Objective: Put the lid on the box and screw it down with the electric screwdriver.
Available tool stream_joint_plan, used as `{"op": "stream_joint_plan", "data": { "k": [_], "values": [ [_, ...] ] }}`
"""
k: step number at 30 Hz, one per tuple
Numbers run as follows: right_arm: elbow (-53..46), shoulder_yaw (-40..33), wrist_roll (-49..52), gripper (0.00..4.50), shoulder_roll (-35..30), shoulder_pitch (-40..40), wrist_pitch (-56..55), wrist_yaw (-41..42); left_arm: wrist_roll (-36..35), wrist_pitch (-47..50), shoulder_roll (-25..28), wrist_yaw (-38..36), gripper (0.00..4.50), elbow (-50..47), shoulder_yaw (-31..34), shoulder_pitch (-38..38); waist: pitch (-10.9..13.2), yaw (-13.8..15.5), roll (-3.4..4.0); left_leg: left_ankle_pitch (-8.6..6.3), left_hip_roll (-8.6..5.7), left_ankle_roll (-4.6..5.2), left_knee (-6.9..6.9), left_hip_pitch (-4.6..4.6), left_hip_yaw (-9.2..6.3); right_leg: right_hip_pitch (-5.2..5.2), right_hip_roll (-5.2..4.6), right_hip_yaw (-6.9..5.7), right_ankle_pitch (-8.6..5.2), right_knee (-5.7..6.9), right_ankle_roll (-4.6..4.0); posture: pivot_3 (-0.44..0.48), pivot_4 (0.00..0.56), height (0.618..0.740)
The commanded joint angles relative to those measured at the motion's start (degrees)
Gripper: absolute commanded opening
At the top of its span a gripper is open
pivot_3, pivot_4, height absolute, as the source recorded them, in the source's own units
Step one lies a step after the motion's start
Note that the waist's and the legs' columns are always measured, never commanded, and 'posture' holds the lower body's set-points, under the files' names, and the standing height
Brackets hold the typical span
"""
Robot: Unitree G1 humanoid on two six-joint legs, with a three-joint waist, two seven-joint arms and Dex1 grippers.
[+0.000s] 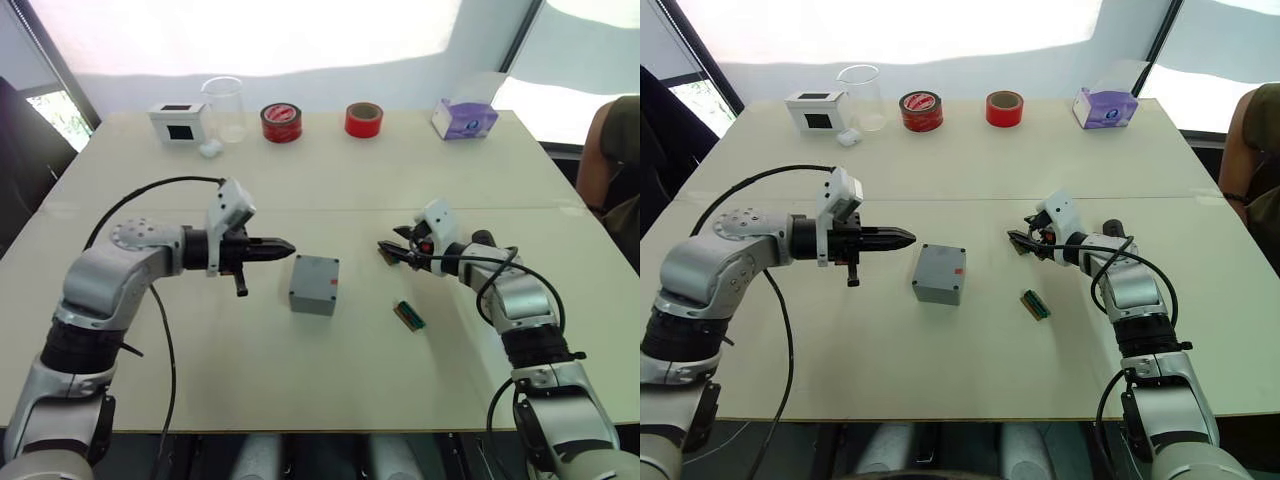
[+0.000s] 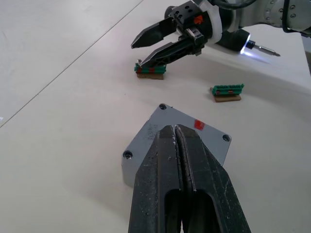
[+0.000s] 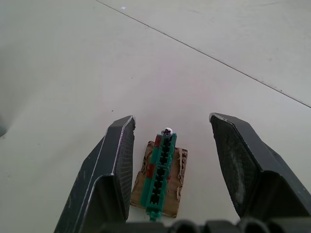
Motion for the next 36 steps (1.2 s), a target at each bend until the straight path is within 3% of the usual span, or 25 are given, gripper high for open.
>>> {"op": "stream_joint_plan", "data": {
  "k": [1, 7, 8, 31, 36],
  "values": [
    [-0.03, -0.14, -0.61, 2.5, -0.05, -0.69, -1.46, 0.12, 0.34, -1.51, 0.5, 0.11, 0.0, -0.74, 0.39, -0.53, 0.0, -0.01, 0.0, 0.0, 0.0, 0.0, 0.0, 0.0, 0.0, 0.0, 0.0, 0.0, 0.0, 0.0, 0.0, 0.0, 0.15, 0.74],
    [1.5, 0.12, -1.54, 0.22, 0.6, -0.9, -2.38, -0.04, 0.37, -1.96, 0.51, 0.32, 0.0, -0.28, 0.34, -0.59, 0.0, -0.04, 0.0, 0.01, 0.0, -0.01, 0.0, 0.0, 0.0, 0.0, 0.0, 0.0, 0.0, 0.0, 0.0, 0.0, 0.15, 0.74],
    [1.75, 0.13, -1.66, 0.03, 0.76, -1.04, -2.52, -0.1, 0.38, -2.02, 0.53, 0.3, 0.0, -0.16, 0.39, -0.58, 0.0, -0.05, 0.0, 0.01, 0.0, -0.01, 0.0, 0.0, 0.0, 0.0, 0.0, 0.0, 0.0, 0.0, 0.0, 0.0, 0.15, 0.74],
    [-5.82, -3.51, 1.97, 0.03, -0.36, -1.04, -0.22, 0.05, 0.4, -2.23, 0.13, 0.03, 0.0, 1.19, 0.81, 0.32, 0.0, -0.02, 0.0, 0.0, 0.0, -0.01, 0.0, 0.0, 0.0, -0.01, 0.0, 0.0, 0.0, 0.01, 0.0, 0.0, 0.15, 0.74],
    [-18.52, -4.51, 7.62, 0.03, -0.12, 1.44, 4.7, 1.89, -1.53, -0.45, 1.94, -1.88, 0.0, 0.31, 1.78, 1.56, 0.0, -0.02, 0.01, 0.0, 0.0, 0.0, 0.0, -0.01, 0.0, -0.02, 0.0, 0.0, 0.0, 0.02, 0.0, 0.0, 0.15, 0.74]
  ]
}}
